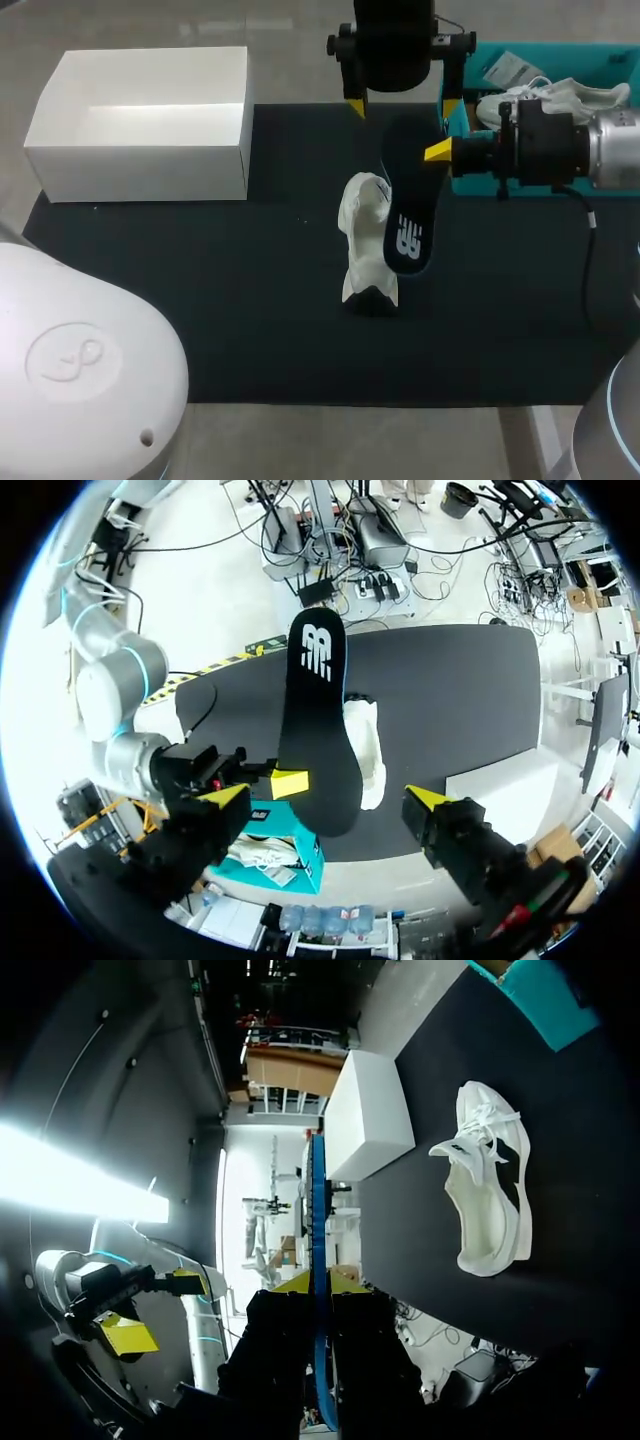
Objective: Take the shoe out of the shoebox, open the shoe tongue, remove and reinsert the insole, then place the shoe into the shoebox
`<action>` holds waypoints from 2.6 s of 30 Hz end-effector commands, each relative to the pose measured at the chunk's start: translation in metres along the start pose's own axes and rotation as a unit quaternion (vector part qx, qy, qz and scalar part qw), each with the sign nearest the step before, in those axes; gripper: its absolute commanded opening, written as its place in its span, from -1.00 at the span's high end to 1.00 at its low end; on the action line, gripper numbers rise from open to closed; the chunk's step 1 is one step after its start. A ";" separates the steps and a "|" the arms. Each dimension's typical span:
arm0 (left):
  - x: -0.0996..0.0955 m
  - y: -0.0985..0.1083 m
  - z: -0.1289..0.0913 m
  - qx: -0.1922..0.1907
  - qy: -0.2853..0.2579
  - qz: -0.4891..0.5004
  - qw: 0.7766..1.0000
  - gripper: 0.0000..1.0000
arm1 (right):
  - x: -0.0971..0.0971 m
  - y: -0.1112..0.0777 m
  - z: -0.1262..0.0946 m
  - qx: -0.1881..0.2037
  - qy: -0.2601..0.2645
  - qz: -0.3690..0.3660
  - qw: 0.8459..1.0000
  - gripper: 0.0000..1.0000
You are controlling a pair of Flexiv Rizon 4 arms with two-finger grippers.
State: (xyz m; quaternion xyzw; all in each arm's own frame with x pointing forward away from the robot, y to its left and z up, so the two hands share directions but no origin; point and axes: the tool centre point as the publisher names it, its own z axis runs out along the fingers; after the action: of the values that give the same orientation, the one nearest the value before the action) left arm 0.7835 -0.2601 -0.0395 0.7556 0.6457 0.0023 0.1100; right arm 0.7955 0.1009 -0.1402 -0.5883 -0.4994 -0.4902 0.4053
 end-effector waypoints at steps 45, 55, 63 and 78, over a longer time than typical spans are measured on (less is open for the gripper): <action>0.046 0.012 -0.002 0.091 -0.362 -0.109 0.921 -1.00 | 0.014 -0.006 -0.014 -0.019 0.014 -0.015 1.000 1.00; 0.054 0.018 -0.002 0.117 -0.404 -0.126 0.899 -1.00 | 0.012 -0.005 -0.015 -0.018 0.015 -0.011 1.000 1.00; 0.053 0.020 0.002 0.081 -0.410 -0.110 0.902 -1.00 | 0.016 0.000 -0.014 -0.013 0.016 -0.018 1.000 1.00; 0.037 0.034 0.020 -0.025 -0.552 -0.080 0.830 -1.00 | 0.049 0.008 -0.015 0.004 0.067 -0.054 0.996 1.00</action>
State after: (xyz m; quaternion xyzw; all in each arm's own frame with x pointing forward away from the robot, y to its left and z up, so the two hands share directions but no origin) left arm 0.8296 -0.2280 -0.0484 0.6210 0.5875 -0.3417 0.3905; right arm 0.7977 0.0914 -0.0889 -0.5266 -0.5029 -0.5481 0.4115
